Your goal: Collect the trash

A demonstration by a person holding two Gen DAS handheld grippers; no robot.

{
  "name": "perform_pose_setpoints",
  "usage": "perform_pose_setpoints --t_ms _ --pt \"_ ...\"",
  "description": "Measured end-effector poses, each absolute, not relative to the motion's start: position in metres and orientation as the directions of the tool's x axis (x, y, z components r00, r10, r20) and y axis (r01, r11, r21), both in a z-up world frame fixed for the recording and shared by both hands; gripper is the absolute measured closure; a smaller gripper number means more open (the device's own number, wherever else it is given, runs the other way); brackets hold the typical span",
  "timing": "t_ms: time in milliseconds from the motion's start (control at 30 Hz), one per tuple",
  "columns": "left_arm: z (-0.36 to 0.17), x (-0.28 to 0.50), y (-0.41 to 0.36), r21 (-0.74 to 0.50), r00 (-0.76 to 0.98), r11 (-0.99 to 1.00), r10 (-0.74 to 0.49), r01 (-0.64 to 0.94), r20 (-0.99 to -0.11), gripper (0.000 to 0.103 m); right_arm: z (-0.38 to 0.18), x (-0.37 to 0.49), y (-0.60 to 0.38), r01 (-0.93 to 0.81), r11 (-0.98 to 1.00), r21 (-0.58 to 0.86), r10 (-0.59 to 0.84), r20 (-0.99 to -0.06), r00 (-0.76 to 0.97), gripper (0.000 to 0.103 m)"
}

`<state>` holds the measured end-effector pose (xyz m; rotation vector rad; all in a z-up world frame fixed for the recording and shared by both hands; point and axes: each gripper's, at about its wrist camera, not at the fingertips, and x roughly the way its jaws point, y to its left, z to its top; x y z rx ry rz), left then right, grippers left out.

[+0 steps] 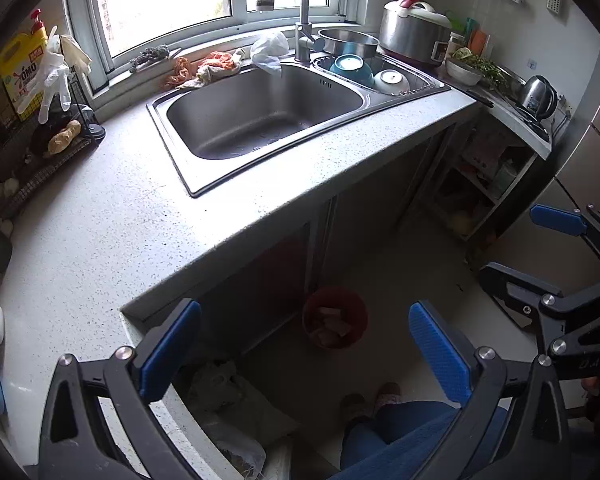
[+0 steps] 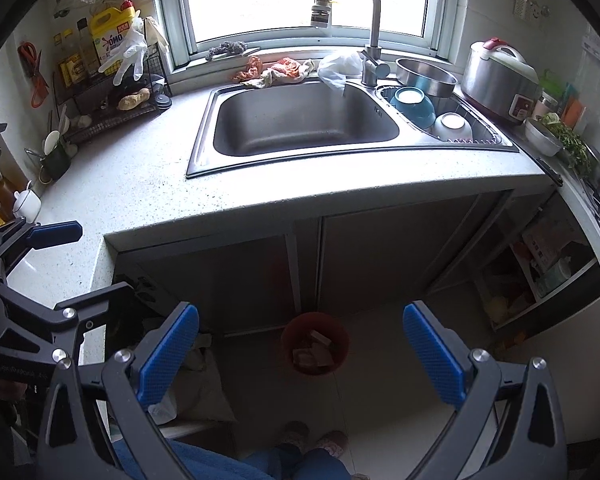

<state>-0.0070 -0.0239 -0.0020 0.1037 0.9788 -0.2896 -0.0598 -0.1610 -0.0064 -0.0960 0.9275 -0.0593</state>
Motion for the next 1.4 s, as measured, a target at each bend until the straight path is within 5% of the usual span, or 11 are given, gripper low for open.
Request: perform_pose_setpoints --t_ms 1400 --pt "0.0 -0.017 -0.032 -0.034 0.52 0.93 -0.235 0.366 -0.821 0.0 -0.008 -0.085 -0.155 0.087 0.99 -0.112 -0.142 -0.798 0.586 0.001"
